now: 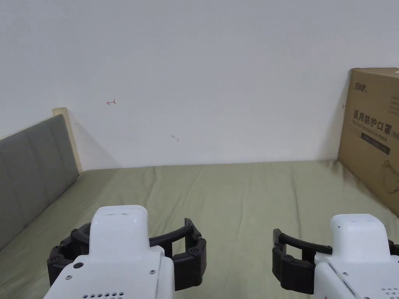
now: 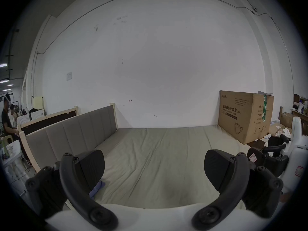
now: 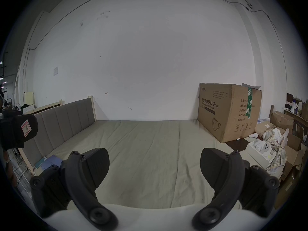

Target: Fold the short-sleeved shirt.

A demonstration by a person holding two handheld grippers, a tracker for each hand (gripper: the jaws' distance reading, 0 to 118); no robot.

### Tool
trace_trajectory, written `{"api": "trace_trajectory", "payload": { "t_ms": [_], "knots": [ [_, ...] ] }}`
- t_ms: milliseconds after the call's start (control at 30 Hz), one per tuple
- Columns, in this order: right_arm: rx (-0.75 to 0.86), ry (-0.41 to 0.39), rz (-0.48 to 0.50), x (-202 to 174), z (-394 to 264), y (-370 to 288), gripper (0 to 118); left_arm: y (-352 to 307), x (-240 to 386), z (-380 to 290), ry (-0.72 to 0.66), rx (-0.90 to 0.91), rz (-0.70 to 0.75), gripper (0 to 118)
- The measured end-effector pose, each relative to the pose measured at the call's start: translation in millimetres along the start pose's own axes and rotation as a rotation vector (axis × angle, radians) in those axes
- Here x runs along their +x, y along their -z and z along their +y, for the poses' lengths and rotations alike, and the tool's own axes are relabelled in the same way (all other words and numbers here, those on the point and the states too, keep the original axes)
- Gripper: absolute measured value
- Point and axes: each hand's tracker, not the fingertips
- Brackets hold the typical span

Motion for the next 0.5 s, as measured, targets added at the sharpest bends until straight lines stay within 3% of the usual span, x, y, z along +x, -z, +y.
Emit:
{"api": "trace_trajectory", "payload": {
  "t_ms": [500],
  "knots": [
    [0.001, -0.011, -0.015, -0.2, -0.1, 3.2, 111, 6.7, -5.1, -6.6, 0.052, -0.018, 0.003, 118]
  ]
}}
